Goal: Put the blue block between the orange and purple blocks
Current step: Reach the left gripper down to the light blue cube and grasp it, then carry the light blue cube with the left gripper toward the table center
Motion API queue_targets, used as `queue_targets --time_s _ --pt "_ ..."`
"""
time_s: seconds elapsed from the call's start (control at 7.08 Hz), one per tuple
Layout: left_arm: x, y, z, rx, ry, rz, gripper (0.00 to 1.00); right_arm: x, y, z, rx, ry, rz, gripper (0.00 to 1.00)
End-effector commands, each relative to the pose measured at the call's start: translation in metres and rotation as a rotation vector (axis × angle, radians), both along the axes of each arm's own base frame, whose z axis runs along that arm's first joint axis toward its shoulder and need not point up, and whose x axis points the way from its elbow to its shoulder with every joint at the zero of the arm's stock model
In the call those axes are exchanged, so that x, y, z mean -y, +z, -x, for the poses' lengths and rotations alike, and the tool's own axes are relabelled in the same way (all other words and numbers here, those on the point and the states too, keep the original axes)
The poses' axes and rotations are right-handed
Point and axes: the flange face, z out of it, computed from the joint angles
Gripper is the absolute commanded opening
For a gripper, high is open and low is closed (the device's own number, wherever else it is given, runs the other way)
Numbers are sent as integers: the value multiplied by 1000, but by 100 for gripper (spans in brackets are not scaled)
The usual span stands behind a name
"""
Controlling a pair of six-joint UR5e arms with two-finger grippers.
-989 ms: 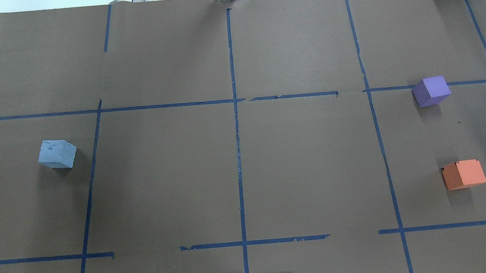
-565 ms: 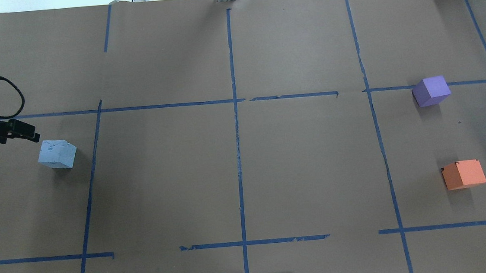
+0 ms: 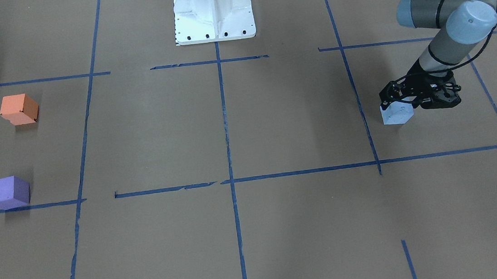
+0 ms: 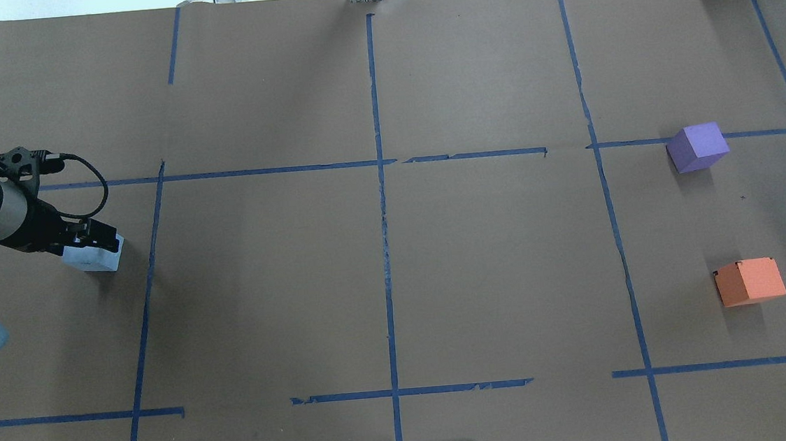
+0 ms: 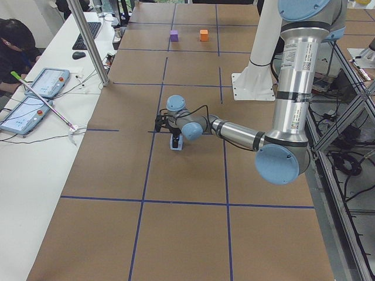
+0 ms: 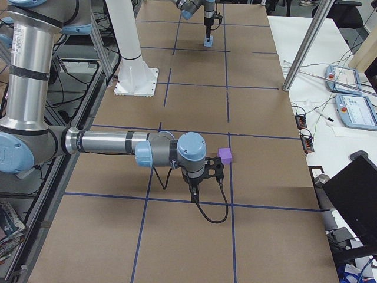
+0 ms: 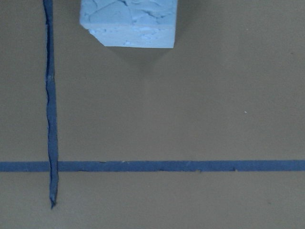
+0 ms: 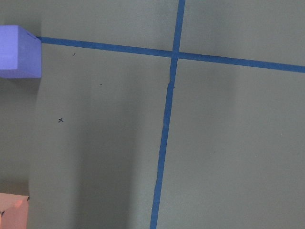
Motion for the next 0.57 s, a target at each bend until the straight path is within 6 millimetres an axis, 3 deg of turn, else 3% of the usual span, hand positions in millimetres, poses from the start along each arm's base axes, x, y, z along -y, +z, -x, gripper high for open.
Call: queue_targets --time_s 0.0,0.14,0.28,0.42 --pt "-9 8 -21 52 -3 -22 100 0 0 0 0 0 1 100" --pt "-9 9 -21 54 -2 -23 93 0 0 0 0 0 1 100" --pt "-9 8 -21 52 4 -25 32 0 0 0 0 0 2 100" --pt "-9 -1 -19 41 4 -31 19 0 0 0 0 0 1 100"
